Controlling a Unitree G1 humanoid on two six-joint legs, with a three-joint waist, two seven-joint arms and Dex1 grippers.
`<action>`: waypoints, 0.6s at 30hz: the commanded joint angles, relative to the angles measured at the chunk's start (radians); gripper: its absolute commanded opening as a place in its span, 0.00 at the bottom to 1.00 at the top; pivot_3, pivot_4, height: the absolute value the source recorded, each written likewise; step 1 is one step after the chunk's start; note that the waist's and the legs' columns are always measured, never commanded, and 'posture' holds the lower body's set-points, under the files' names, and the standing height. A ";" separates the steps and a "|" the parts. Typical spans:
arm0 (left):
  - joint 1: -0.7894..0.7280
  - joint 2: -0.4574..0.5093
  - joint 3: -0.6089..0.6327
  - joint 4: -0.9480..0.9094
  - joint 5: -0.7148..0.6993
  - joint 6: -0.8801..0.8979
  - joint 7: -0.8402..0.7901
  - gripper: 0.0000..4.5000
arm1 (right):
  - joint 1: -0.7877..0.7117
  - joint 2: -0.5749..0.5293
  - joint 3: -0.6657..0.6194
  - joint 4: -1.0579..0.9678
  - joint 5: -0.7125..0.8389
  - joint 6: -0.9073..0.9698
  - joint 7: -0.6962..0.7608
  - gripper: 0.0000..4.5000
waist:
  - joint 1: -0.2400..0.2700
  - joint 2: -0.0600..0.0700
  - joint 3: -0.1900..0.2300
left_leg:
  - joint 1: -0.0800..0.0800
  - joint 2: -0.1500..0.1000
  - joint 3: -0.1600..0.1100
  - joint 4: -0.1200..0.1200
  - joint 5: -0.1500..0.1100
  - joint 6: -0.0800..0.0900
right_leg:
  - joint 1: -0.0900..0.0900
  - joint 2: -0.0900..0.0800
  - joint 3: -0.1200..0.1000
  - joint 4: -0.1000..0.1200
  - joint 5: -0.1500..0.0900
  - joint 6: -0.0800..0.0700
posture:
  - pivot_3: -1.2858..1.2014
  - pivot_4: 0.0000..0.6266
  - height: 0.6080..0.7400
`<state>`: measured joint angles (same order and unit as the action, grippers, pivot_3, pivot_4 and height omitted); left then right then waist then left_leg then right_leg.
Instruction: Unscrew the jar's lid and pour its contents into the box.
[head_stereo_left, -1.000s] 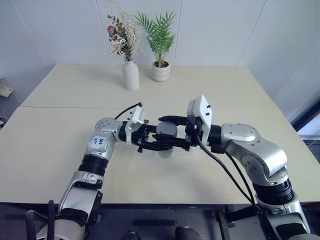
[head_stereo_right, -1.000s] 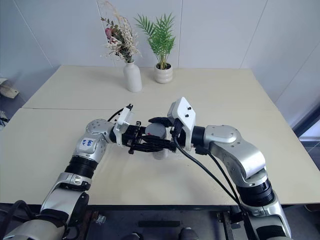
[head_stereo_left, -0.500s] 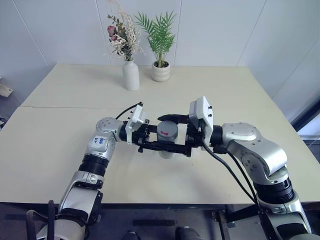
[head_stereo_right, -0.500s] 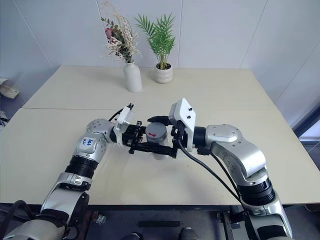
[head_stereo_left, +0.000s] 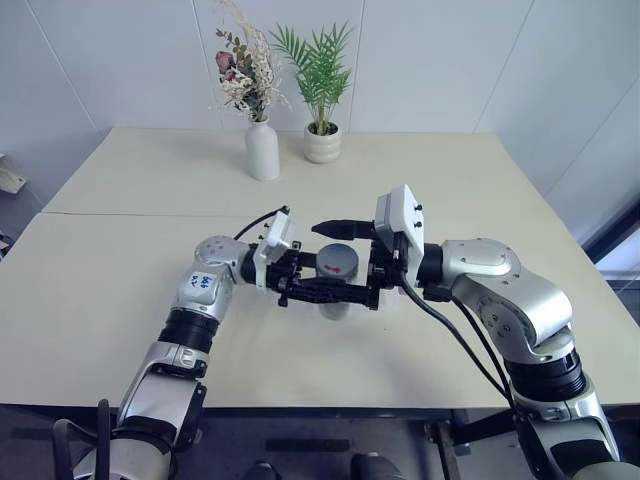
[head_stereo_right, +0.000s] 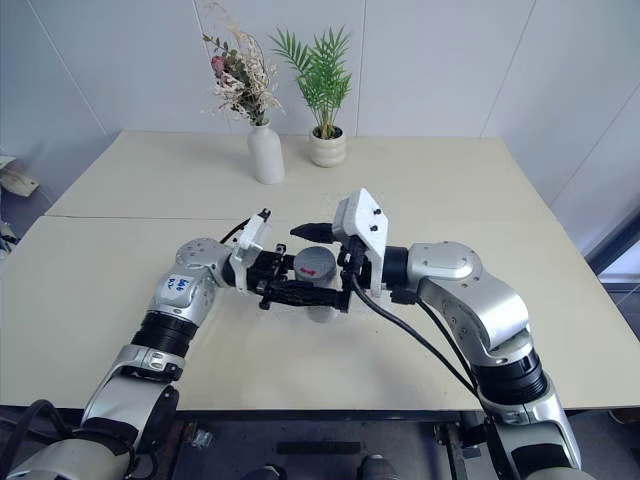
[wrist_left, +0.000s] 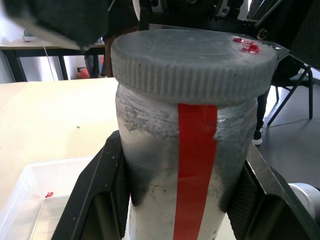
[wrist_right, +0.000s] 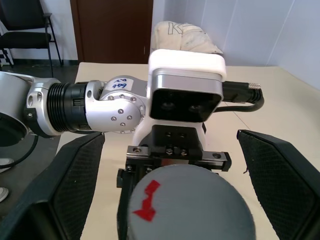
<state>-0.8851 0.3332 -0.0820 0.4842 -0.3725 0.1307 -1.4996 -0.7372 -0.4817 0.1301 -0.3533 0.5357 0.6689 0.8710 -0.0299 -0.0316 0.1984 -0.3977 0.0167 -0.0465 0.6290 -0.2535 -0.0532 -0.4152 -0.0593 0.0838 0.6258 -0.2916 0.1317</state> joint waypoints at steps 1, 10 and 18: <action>-0.008 0.004 -0.003 -0.024 -0.004 -0.020 -0.016 0.46 | -0.024 -0.010 -0.009 -0.012 -0.004 -0.020 0.005 0.99 | 0.000 0.000 0.000 | 0.000 0.000 0.000 0.000 0.000 0.000 | 0.000 0.000 0.000 0.000 0.000 0.000 | 0.52 0.24 1.00; -0.004 0.000 -0.006 -0.029 -0.009 -0.038 -0.014 0.46 | -0.038 0.020 0.020 0.013 -0.033 -0.026 -0.021 0.99 | 0.000 0.000 0.000 | 0.000 0.000 0.000 0.000 0.000 0.000 | 0.000 0.000 0.000 0.000 0.000 0.000 | 0.52 0.24 1.00; 0.010 0.006 0.007 -0.035 -0.029 -0.033 -0.025 0.46 | -0.044 0.000 0.003 0.032 -0.052 -0.028 -0.013 0.99 | -0.001 0.000 0.000 | 0.000 0.000 0.000 0.000 0.000 0.000 | 0.000 0.000 0.000 0.000 0.000 0.000 | 0.52 0.24 1.00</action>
<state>-0.8815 0.3318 -0.0925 0.4798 -0.3720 0.1026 -1.4997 -0.7628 -0.4657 0.1565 -0.3084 0.4903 0.6569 0.8592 -0.0308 -0.0316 0.1984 -0.3978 0.0167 -0.0465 0.6291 -0.2535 -0.0532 -0.4154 -0.0593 0.0838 0.6259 -0.2915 0.1318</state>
